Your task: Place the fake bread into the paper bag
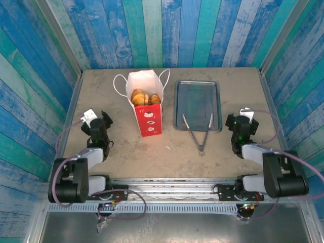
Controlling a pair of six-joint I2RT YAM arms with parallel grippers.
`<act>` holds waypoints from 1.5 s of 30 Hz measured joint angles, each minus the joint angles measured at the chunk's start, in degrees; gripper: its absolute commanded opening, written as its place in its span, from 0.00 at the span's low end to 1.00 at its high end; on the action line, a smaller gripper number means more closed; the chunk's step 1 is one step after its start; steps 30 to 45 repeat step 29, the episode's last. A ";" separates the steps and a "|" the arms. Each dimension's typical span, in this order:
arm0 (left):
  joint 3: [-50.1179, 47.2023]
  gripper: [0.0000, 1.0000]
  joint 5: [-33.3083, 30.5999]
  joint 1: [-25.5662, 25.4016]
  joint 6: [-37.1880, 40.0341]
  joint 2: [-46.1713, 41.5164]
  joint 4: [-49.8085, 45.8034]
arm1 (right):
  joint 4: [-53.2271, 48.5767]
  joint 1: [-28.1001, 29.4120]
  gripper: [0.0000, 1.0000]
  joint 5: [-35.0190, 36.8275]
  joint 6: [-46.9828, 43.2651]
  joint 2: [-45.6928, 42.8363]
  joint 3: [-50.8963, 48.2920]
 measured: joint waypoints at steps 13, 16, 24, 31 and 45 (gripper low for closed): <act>-0.09 0.94 10.34 -2.34 12.13 12.66 20.33 | 10.78 -0.15 1.00 -10.12 -5.44 8.87 1.16; 1.97 0.94 11.08 -1.62 12.22 12.66 20.37 | 10.01 -0.07 1.00 -10.67 -6.08 8.98 3.10; 2.03 0.94 11.98 -1.57 12.50 12.66 18.29 | 8.24 0.17 1.00 -10.99 -6.60 8.79 4.59; 2.03 0.94 12.15 -1.57 12.50 12.66 18.01 | 7.48 0.17 1.00 -11.02 -6.64 8.79 4.59; 2.03 0.94 12.15 -1.57 12.50 12.66 18.01 | 7.48 0.17 1.00 -11.02 -6.64 8.79 4.59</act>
